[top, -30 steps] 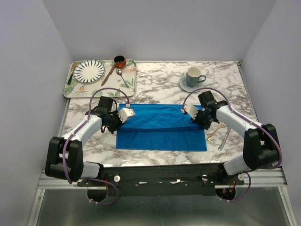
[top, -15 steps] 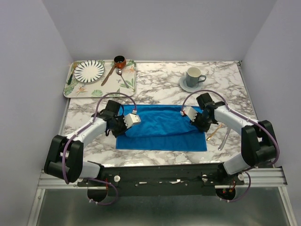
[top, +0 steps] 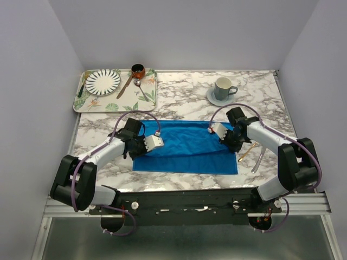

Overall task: Fold the napkin into a case and place the utensils inside
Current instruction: Fold and flatten the napkin at the center of the board.

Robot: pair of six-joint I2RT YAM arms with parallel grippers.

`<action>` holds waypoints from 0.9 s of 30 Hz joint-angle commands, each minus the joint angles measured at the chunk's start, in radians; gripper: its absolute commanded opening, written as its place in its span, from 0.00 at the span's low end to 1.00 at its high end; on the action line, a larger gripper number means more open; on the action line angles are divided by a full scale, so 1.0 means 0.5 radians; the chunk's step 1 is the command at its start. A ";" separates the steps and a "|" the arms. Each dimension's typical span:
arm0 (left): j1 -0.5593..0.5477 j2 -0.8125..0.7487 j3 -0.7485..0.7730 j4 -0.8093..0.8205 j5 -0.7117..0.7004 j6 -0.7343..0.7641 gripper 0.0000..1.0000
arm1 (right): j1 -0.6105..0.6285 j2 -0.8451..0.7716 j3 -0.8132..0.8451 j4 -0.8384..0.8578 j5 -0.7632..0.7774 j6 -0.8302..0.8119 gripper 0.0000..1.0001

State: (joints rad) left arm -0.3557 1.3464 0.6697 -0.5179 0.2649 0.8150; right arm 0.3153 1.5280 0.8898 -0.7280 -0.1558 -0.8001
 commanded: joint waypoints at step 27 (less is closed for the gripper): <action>-0.043 -0.306 -0.097 -0.284 0.041 0.045 0.00 | 0.228 -0.231 -0.239 -0.280 -0.072 0.042 0.01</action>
State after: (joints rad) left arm -0.3687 1.1744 0.6411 -0.6754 0.2657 0.8448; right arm 0.3992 1.4063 0.7883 -0.8616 -0.1814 -0.7967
